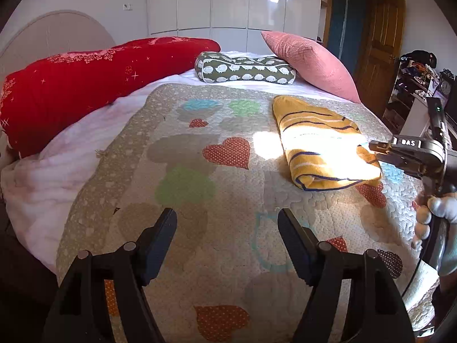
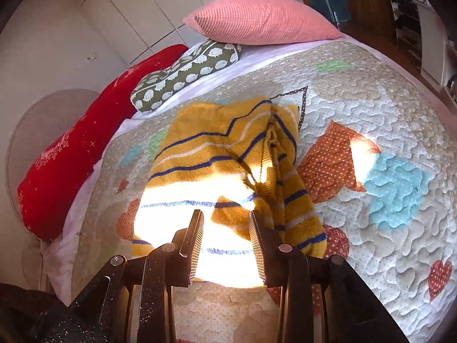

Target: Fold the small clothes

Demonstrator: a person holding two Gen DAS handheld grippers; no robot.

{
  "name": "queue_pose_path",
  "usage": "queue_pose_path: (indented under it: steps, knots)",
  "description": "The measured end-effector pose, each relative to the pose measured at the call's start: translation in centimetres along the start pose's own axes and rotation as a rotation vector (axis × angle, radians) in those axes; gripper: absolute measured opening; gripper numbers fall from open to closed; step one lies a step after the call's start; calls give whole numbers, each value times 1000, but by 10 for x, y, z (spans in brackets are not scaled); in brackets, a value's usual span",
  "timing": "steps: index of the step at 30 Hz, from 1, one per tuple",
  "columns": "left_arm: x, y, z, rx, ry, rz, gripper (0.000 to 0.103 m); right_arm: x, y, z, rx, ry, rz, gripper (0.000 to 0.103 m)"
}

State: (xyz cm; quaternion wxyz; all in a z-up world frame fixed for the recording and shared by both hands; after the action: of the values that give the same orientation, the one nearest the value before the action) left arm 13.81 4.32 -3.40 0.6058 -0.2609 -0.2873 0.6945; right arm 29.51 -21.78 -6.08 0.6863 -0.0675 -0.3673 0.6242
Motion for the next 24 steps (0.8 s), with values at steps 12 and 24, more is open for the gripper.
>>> queue_pose_path:
  steps: [12,24]
  knots:
    - [-15,-11,50,-123,-45,-25,83,-16,93,156,-266,131,62,53]
    - [-55,0,54,-91,50,-91,85,-11,122,169,-262,159,94,60]
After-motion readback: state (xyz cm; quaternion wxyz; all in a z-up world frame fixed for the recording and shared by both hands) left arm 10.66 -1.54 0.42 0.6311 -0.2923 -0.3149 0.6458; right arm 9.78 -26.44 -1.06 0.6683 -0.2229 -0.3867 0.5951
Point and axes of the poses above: each gripper's, at about its wrist camera, not at the fingertips, and z roughly against the way its jaws point, x to its left, y to its underside, the point moved 8 cm from there along -z, roughly the way its jaws point
